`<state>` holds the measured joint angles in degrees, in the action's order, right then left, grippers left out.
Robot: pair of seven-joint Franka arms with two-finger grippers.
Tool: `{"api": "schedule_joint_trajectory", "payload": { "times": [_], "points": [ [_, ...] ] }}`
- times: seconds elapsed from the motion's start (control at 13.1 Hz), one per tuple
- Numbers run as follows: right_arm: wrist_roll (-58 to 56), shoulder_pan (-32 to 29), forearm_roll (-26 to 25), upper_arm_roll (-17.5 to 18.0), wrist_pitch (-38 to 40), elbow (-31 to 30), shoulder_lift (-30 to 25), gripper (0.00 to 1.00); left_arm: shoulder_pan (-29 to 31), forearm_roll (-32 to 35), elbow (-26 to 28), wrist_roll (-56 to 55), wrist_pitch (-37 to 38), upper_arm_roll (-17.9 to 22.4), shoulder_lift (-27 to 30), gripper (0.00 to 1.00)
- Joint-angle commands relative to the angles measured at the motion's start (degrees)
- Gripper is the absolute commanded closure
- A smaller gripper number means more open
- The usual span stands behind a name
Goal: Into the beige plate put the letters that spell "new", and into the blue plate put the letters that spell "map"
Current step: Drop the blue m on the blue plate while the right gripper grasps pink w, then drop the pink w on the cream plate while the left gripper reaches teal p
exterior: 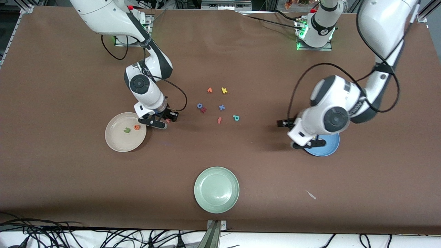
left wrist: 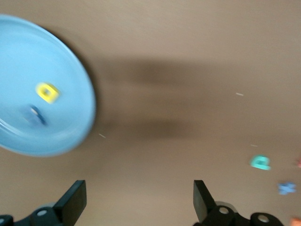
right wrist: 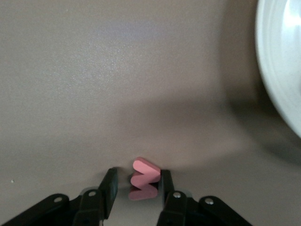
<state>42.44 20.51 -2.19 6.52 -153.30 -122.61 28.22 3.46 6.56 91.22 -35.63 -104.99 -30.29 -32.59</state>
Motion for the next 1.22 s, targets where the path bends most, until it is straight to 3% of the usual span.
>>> {"api": "schedule_joint_trajectory", "payload": {
  "times": [0.0, 0.08, 0.31, 0.38, 0.46, 0.77, 1.07, 1.15],
  "points": [
    [0.45, -0.03, -0.8, -0.01, -1.13, -0.52, -0.18, 0.95, -5.99, 0.47, -0.95, -4.8, 0.41, 0.32, -2.47, 0.0],
    [0.02, -0.38, -0.8, -0.01, -0.78, -0.43, -1.06, 1.0, -8.1, 0.38, -1.04, -4.71, -1.68, 0.32, -3.26, 0.0],
    [-7.6, -3.53, -0.71, -0.28, 3.68, -0.17, -5.79, 1.0, -14.69, 2.39, -0.87, -4.1, -10.47, 0.85, -6.07, 0.0],
    [-12.07, -5.28, -0.71, -0.54, 6.93, 0.44, -7.55, 1.0, -16.45, 6.75, -0.6, -2.27, -12.58, 0.85, -6.51, 0.0],
    [-16.47, -6.35, -0.71, -1.5, 10.01, 1.23, -8.7, 1.0, -16.91, 10.71, -0.51, 0.36, -13.65, 0.68, -7.48, 0.0],
    [-35.21, -8.73, -0.53, -9.22, 15.48, 1.86, -10.56, 1.0, -19.45, 15.3, 1.5, 2.14, -21.11, 0.76, -10.64, 0.0],
    [-37.07, -10.13, -0.45, -9.94, 15.49, 1.06, -10.21, 1.0, -20.34, 21.03, 1.6, 2.23, -22.36, 0.94, -12.84, 0.02],
    [-37.51, -10.48, -0.45, -9.94, 15.49, 1.06, -10.12, 0.9, -20.51, 21.03, 1.68, 2.32, -22.36, 0.94, -13.46, 0.03]
  ]
}}
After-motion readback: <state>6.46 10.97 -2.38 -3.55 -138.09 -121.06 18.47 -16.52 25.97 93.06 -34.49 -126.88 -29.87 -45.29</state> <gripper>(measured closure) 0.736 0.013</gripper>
